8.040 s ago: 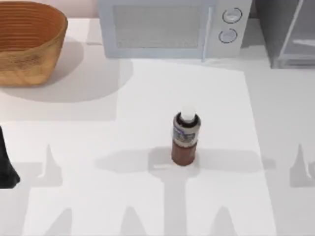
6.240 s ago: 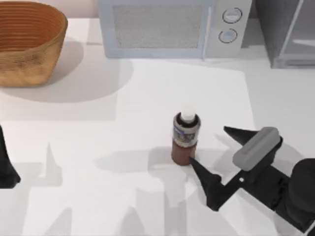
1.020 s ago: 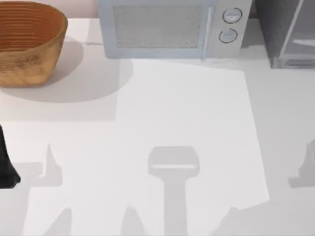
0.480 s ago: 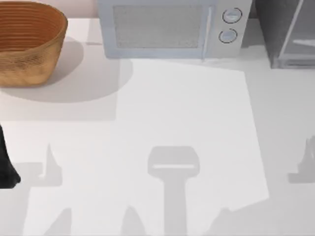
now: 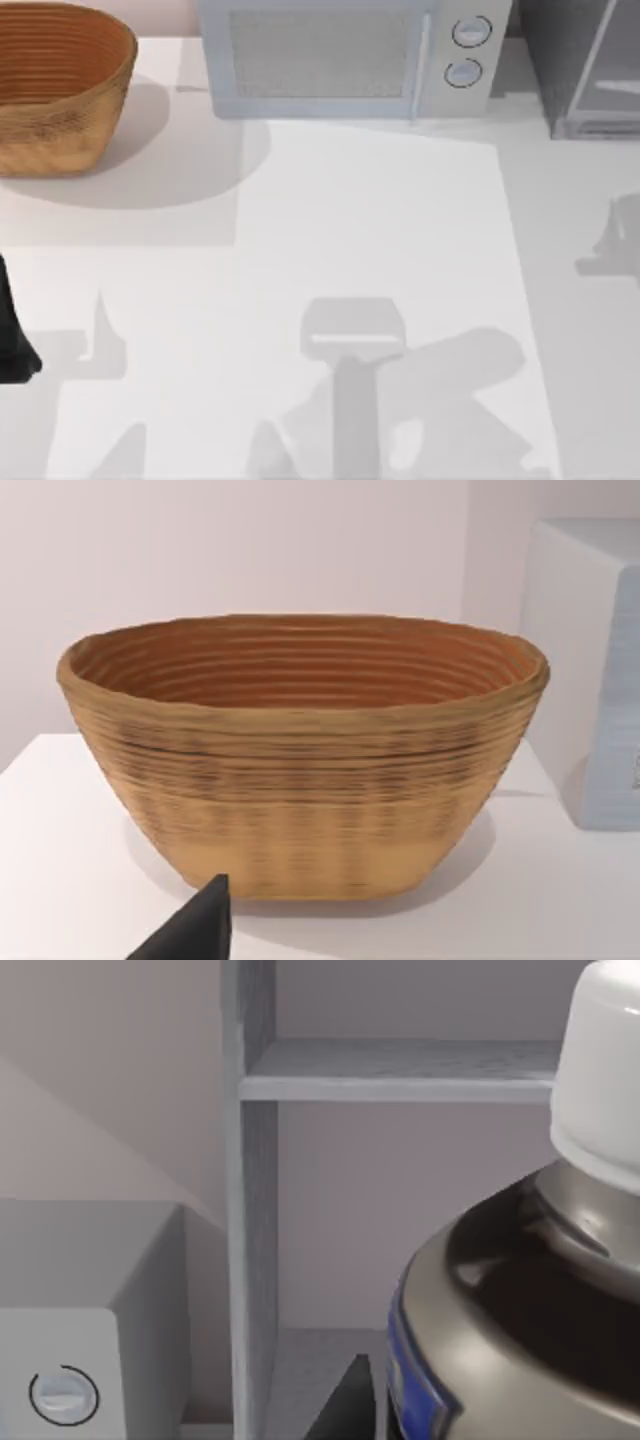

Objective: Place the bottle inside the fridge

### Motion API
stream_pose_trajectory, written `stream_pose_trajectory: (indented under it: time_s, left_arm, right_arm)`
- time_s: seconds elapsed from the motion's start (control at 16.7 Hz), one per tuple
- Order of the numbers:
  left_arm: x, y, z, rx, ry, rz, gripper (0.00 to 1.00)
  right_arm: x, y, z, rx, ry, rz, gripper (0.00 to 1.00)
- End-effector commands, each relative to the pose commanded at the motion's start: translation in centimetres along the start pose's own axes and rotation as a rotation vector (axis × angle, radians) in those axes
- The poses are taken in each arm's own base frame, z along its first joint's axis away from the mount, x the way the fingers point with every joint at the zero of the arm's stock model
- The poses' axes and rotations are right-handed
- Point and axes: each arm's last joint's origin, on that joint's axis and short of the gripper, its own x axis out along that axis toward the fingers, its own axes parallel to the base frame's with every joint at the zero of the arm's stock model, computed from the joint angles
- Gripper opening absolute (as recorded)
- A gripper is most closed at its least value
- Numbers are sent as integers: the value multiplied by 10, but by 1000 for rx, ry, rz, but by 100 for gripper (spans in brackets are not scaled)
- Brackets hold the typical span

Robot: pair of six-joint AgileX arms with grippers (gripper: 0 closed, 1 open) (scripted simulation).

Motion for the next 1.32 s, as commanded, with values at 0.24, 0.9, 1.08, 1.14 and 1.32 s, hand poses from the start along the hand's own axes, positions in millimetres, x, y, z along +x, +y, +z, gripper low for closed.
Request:
stream_pose_trajectory:
  time_s: [0.24,0.9,1.08,1.14,1.32]
  left_arm:
    - [0,0,0,0,0,0,100]
    - [0,0,0,0,0,0,100]
    - [0,0,0,0,0,0,100]
    - [0,0,0,0,0,0,100]
    - [0,0,0,0,0,0,100]
  right_arm:
    - [86,-22,-14,-1,72,-1,1]
    - [215,-84,-148,15,113,8,1]
    - [218,-86,-154,15,107,9,1]
    - [218,-86,-154,15,107,9,1]
    - [218,-84,-156,19,117,13,1]
